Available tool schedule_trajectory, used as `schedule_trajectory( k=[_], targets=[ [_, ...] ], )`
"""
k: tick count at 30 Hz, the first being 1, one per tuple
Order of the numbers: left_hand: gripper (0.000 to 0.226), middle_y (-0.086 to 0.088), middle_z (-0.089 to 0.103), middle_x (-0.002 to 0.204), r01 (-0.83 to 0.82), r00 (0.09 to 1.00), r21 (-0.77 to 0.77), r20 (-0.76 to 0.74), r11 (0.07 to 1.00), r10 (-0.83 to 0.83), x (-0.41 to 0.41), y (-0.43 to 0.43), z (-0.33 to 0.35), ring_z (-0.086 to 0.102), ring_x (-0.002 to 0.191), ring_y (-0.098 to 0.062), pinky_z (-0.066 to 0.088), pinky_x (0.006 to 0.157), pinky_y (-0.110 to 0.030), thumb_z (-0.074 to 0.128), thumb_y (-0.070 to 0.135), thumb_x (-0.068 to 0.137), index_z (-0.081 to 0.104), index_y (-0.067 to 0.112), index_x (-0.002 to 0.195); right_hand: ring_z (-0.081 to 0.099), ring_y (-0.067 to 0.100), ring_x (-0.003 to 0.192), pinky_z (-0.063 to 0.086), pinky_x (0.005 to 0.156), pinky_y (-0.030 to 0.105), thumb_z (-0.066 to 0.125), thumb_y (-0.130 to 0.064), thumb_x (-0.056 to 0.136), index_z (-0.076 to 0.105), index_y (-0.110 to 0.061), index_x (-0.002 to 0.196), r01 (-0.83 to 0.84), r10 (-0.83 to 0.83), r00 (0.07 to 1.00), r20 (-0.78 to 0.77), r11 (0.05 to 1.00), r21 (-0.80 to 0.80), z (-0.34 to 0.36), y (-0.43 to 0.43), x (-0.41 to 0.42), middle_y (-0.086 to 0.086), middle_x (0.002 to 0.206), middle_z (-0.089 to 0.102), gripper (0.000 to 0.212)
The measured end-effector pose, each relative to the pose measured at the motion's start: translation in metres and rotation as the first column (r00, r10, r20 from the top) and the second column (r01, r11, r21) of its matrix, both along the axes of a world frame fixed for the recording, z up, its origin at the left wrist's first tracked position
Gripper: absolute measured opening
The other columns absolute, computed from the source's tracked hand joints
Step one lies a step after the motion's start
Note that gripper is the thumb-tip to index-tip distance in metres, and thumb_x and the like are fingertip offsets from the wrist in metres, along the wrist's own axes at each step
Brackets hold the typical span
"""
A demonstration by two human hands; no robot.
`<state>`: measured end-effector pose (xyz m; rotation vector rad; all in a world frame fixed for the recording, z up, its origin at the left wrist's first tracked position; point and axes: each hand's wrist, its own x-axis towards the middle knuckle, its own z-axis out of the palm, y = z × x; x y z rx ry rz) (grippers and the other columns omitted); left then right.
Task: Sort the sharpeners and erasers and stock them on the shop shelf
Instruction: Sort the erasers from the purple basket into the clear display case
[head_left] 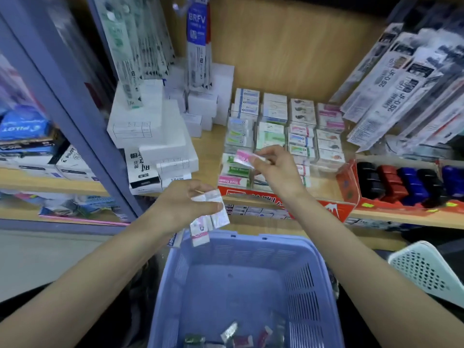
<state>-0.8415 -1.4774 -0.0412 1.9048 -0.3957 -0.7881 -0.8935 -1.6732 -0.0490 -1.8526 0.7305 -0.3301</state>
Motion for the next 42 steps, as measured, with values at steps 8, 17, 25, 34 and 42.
schedule_trajectory(
  k=[8, 17, 25, 34, 42],
  targets=[
    [0.027, 0.022, 0.058, 0.097, -0.017, 1.0, -0.018, -0.001, 1.0, 0.017, 0.01, -0.002, 0.009, 0.049, 0.097, 0.007, 0.037, 0.083, -0.019, 0.079, 0.022, 0.073, 0.068, 0.025, 0.096, 0.055, 0.018, 0.105, 0.033, 0.079, 0.018, 0.055, -0.022, 0.093, 0.06, -0.013, 0.117, -0.136, 0.073, 0.986, -0.153, 0.878, -0.458, -0.011, 0.015, 0.027, 0.006, 0.12, 0.059, 0.026],
    [0.027, 0.013, 0.062, 0.109, 0.002, 1.0, 0.024, -0.011, 1.0, -0.002, 0.005, -0.002, 0.006, 0.05, 0.107, 0.0, 0.036, 0.091, -0.023, 0.079, 0.023, 0.073, 0.067, 0.028, 0.096, 0.033, 0.022, 0.11, 0.021, 0.089, 0.03, 0.037, -0.023, 0.1, 0.059, -0.015, 0.124, -0.414, 0.183, 0.909, -0.374, 0.501, -0.76, -0.022, -0.001, 0.02, 0.001, 0.123, 0.049, 0.033],
    [0.022, 0.015, 0.061, 0.106, 0.006, 1.0, 0.009, 0.009, 1.0, -0.006, 0.003, -0.004, 0.008, 0.05, 0.101, 0.004, 0.039, 0.078, -0.02, 0.079, 0.023, 0.074, 0.068, 0.028, 0.092, 0.041, 0.026, 0.114, 0.02, 0.106, 0.038, 0.059, -0.031, 0.09, 0.058, -0.015, 0.125, -0.444, 0.271, 0.895, -0.355, 0.458, -0.77, -0.023, -0.013, 0.008, 0.005, 0.118, 0.061, 0.039],
    [0.02, 0.016, 0.064, 0.099, -0.027, 1.0, -0.017, 0.01, 0.999, 0.028, 0.004, -0.004, 0.008, 0.052, 0.098, 0.008, 0.042, 0.074, -0.019, 0.078, 0.02, 0.074, 0.068, 0.025, 0.09, 0.046, 0.027, 0.105, 0.027, 0.091, 0.031, 0.064, -0.022, 0.088, 0.063, -0.012, 0.118, -0.211, 0.181, 0.975, -0.131, 0.549, -0.809, -0.013, -0.019, 0.014, 0.006, 0.106, 0.067, 0.032],
    [0.021, 0.016, 0.063, 0.1, -0.022, 1.0, -0.018, 0.018, 1.0, 0.023, 0.004, -0.007, 0.006, 0.055, 0.091, 0.01, 0.043, 0.064, -0.012, 0.077, 0.019, 0.075, 0.068, 0.023, 0.094, 0.045, 0.031, 0.098, 0.028, 0.084, 0.036, 0.067, -0.023, 0.084, 0.075, -0.011, 0.088, -0.191, 0.077, 0.982, -0.175, 0.461, -0.866, -0.027, -0.009, 0.032, 0.008, 0.095, 0.055, 0.014]
  ],
)
